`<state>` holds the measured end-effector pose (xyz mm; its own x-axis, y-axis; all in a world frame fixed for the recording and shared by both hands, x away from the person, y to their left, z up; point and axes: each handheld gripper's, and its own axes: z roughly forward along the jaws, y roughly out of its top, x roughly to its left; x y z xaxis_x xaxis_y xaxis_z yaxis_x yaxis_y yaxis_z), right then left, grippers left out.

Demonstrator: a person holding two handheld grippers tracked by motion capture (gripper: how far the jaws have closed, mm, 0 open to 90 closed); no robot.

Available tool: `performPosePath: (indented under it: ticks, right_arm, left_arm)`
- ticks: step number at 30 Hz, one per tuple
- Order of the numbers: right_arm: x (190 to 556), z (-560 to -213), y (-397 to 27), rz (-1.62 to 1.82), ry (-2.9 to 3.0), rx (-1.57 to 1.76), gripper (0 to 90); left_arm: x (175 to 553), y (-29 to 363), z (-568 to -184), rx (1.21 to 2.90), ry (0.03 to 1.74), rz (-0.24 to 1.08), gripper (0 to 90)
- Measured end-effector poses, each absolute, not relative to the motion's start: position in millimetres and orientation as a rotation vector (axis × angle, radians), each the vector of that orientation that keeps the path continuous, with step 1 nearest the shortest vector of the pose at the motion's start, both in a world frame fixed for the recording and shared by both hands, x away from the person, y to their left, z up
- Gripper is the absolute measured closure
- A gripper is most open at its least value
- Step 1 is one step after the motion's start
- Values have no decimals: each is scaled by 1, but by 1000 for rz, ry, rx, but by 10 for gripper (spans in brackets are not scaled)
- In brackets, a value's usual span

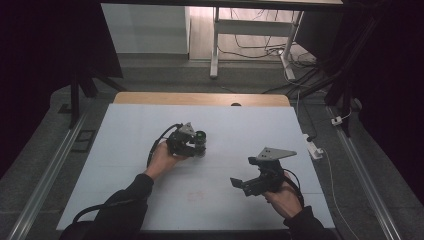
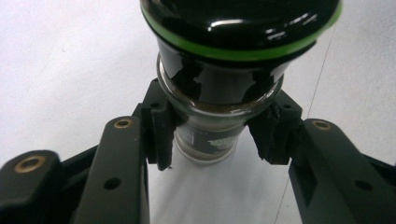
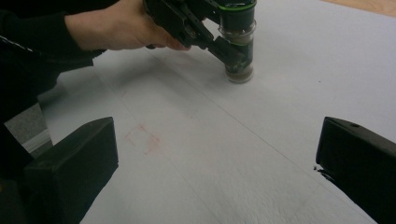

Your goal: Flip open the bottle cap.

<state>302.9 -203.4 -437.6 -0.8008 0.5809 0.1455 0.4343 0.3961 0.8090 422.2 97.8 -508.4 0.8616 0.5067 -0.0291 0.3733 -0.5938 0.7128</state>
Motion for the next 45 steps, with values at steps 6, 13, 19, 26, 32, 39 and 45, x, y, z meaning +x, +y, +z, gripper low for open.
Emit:
performPosePath:
  ticks: [6, 13, 19, 26, 32, 39, 45]
  right_arm:
    - [311, -437, -192, 1344, 2505, 897, 0]
    - [321, -438, -173, 1280, 2517, 864, 0]
    - [331, -441, -158, 1243, 2548, 852, 0]
    - [342, -441, -147, 1223, 2559, 866, 0]
    - [350, -444, -136, 1219, 2569, 847, 0]
    - [362, -448, -123, 1200, 2563, 836, 0]
    - [371, -453, -114, 1184, 2577, 835, 0]
  left_arm:
    - [422, 98, -509, 2271, 638, 227, 540]
    - [422, 97, -509, 2270, 642, 227, 540]
    - [421, 97, -509, 2272, 642, 228, 540]
    - [421, 97, -509, 2271, 646, 228, 540]
    - [421, 97, -509, 2271, 647, 228, 540]
    - [421, 97, -509, 2271, 648, 228, 540]
    - [421, 97, -509, 2271, 651, 229, 540]
